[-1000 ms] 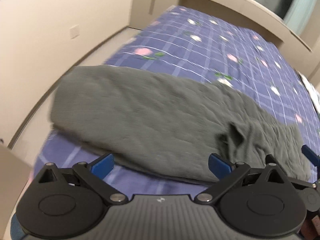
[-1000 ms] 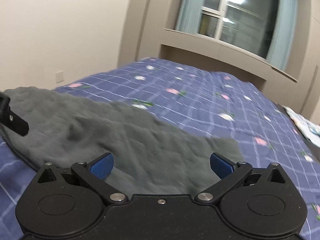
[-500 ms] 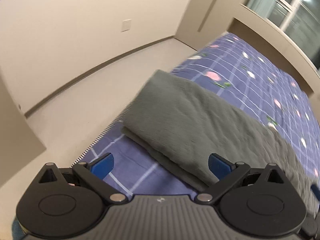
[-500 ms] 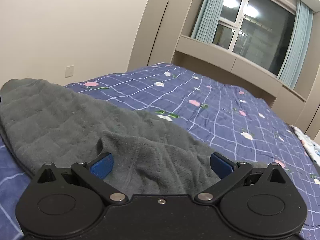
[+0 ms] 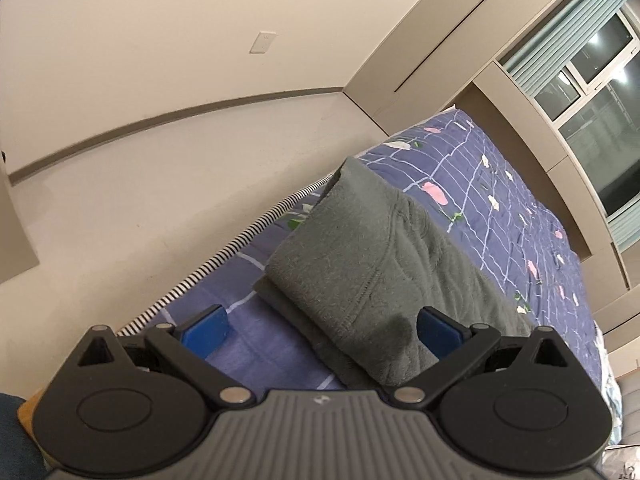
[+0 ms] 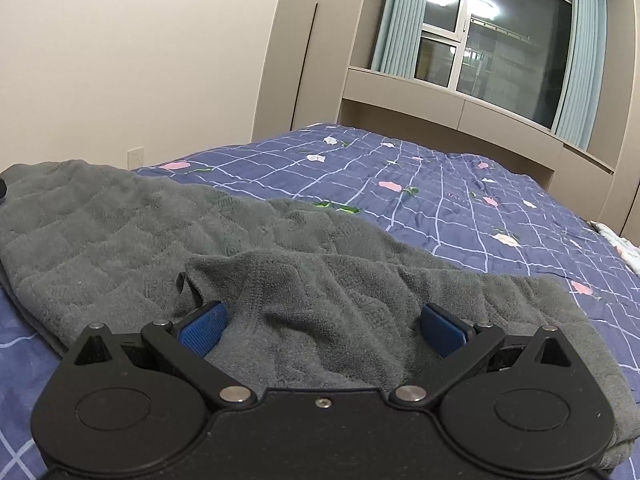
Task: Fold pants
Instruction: 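Move both open tools to the long edge of the folded pants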
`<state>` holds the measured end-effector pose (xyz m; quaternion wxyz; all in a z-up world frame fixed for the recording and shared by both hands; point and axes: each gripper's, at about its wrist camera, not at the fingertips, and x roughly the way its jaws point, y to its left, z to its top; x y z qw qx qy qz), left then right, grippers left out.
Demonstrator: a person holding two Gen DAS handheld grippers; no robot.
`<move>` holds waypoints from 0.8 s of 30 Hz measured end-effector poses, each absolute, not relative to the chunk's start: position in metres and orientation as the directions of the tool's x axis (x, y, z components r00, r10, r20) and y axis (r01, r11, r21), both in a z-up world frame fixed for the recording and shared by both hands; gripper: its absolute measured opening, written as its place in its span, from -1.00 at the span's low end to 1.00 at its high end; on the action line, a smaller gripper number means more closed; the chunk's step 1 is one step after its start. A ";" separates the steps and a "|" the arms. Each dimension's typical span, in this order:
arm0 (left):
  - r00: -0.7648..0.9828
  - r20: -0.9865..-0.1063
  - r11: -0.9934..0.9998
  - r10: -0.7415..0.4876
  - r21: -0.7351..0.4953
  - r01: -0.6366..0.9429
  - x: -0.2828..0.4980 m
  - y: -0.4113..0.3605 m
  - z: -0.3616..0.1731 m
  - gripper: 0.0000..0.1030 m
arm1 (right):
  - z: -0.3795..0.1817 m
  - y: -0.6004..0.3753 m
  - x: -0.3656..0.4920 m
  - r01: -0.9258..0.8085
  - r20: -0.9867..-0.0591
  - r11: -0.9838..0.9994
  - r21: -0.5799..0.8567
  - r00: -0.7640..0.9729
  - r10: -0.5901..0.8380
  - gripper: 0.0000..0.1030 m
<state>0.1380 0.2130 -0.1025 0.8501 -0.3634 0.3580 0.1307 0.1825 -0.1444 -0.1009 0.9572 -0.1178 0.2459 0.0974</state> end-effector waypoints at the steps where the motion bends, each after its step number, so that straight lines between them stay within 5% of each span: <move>1: 0.708 -0.705 0.701 -0.040 -0.524 -0.483 0.139 0.212 -0.103 0.99 | -0.101 -0.144 0.182 -0.243 -0.491 0.953 -0.180 0.862 0.127 0.99; 24: 0.669 -0.738 0.715 -0.091 -0.516 -0.472 0.151 0.189 -0.102 0.99 | -0.102 -0.142 0.181 -0.239 -0.486 0.954 -0.181 0.865 0.125 0.99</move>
